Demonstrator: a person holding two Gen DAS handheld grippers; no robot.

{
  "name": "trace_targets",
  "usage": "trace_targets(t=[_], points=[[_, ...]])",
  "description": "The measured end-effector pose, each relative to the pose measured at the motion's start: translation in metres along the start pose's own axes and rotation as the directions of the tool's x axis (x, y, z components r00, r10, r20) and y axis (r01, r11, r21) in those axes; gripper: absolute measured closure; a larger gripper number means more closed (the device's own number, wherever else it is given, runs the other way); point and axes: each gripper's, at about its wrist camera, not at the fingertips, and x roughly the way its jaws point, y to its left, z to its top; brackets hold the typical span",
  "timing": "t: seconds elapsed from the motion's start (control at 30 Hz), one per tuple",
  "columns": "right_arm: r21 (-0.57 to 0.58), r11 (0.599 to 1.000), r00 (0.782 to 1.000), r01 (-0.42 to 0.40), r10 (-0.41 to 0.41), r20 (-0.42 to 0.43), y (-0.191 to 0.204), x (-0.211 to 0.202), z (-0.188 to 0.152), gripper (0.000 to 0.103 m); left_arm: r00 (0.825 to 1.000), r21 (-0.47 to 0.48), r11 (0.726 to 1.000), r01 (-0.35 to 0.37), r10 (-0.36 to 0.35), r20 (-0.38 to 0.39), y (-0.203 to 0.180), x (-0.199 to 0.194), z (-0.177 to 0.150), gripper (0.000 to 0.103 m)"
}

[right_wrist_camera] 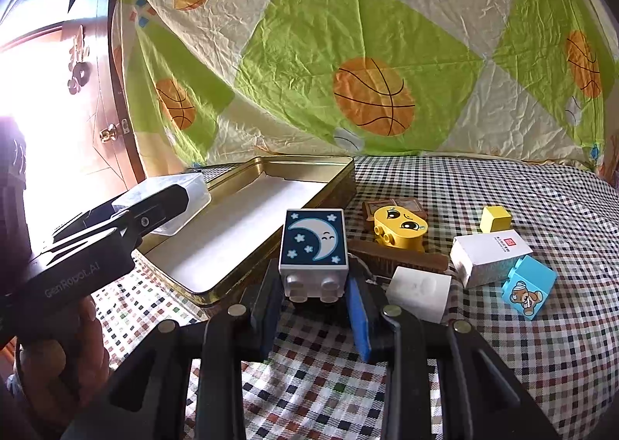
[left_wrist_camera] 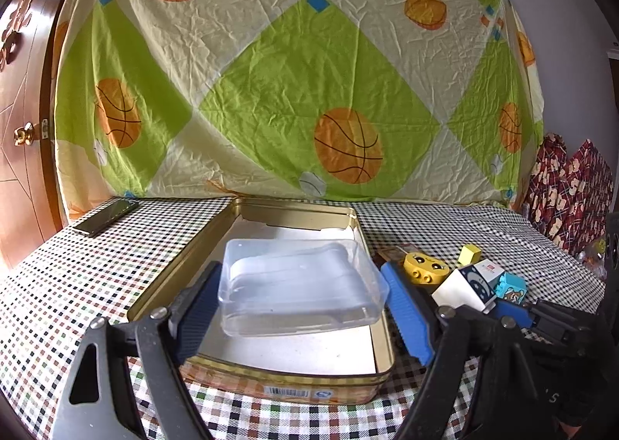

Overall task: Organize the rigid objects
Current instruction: 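Carry the clear box and the moon block toward the gold tin with both tools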

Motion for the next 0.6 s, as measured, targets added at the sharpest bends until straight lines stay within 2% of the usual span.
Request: trace_targets(t=[0.6], points=[[0.028, 0.997, 0.997, -0.075, 0.075, -0.011, 0.008, 0.008, 0.005, 0.069, 1.0, 0.001, 1.0, -0.02, 0.02, -0.021, 0.012, 0.011, 0.005, 0.02]])
